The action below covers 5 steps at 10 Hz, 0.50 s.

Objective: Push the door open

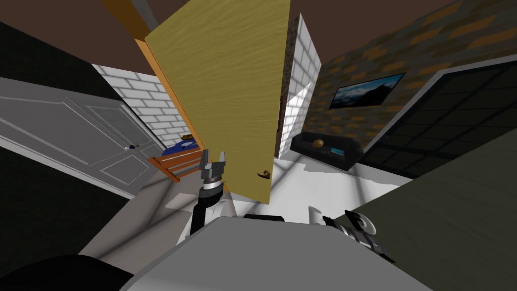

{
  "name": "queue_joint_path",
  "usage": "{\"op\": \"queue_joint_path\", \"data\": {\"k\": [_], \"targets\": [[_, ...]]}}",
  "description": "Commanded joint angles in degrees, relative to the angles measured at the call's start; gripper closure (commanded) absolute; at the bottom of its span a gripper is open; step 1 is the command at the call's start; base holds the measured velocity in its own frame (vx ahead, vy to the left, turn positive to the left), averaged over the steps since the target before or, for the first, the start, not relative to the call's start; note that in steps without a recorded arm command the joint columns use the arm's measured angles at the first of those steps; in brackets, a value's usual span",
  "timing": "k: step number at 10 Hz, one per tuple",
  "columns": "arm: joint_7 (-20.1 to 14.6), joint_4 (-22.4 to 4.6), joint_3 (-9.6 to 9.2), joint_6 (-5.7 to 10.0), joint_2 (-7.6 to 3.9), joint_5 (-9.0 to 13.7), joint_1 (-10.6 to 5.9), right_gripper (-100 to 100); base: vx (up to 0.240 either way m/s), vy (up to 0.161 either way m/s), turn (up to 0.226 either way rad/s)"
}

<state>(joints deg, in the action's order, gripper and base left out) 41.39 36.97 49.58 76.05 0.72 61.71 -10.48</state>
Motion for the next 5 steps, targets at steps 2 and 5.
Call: {"op": "queue_joint_path", "data": {"k": [2,5], "targets": [[1.4,0.3,1.11,2.03,0.69,1.9,-1.48,100,0.033,-0.194,0.14],[1.5,0.3,2.47,3.23,-0.92,3.0,-0.55,100,-0.021,-0.118,0.027]]}}
